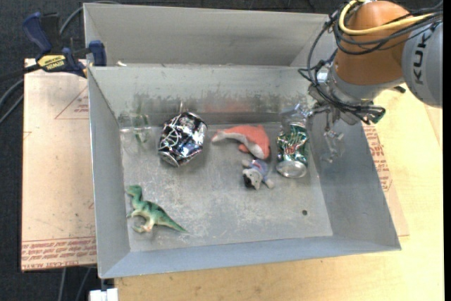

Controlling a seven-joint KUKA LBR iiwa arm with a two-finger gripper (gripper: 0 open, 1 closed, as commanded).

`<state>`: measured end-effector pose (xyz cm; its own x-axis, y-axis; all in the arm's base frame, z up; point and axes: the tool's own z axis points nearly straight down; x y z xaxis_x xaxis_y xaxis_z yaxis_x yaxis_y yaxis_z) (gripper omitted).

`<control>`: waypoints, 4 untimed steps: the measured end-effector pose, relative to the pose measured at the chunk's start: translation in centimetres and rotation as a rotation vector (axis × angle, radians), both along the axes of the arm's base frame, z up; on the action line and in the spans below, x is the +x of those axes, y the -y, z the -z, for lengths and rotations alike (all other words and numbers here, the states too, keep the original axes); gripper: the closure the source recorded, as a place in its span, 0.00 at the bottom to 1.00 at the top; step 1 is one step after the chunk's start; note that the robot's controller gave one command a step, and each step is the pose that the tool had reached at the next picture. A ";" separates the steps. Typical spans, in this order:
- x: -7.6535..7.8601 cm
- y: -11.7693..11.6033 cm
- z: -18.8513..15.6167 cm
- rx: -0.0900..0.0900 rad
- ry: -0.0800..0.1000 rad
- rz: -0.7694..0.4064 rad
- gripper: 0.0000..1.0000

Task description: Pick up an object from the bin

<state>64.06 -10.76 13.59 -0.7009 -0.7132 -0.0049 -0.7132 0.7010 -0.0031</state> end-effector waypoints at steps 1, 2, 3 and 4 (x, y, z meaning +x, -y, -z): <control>-0.1 0.4 2.7 0.003 -0.003 0.259 0.00; 1.8 0.8 6.1 0.025 0.007 -0.467 0.00; 1.7 0.8 5.5 0.004 0.021 -0.116 1.00; 1.7 0.9 5.5 0.004 0.021 -0.115 1.00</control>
Offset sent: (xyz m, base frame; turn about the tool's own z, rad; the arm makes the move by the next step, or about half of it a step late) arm 0.0162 -0.0239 -0.0659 -0.5066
